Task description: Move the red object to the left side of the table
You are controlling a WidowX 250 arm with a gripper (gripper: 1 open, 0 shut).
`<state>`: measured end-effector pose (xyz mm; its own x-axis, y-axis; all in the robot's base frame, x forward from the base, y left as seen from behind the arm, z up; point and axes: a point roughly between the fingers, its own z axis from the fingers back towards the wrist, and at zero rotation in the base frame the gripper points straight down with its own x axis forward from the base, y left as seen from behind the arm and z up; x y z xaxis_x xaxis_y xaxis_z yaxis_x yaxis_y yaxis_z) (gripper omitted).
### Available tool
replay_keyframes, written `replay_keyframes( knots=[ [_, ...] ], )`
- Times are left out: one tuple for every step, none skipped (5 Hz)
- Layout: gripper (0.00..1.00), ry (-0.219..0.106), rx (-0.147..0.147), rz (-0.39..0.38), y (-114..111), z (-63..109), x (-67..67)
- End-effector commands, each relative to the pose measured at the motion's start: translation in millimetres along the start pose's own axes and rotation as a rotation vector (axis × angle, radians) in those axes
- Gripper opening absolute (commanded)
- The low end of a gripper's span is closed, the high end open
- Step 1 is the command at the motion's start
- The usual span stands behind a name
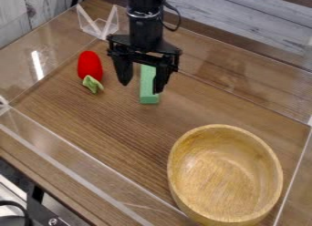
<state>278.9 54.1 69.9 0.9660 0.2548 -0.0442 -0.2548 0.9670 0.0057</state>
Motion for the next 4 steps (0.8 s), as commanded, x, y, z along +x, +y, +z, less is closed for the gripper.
replay_keyframes(
  knots=[
    [1.0,-0.059,0.006,0.042,-8,22.6,7.9],
    [1.0,-0.065,0.001,0.156,4,27.6,10.2],
    [1.0,-0.068,-0.004,0.256,13,30.9,11.2],
    [1.0,-0.081,-0.016,0.374,29,35.9,14.3]
  ],
)
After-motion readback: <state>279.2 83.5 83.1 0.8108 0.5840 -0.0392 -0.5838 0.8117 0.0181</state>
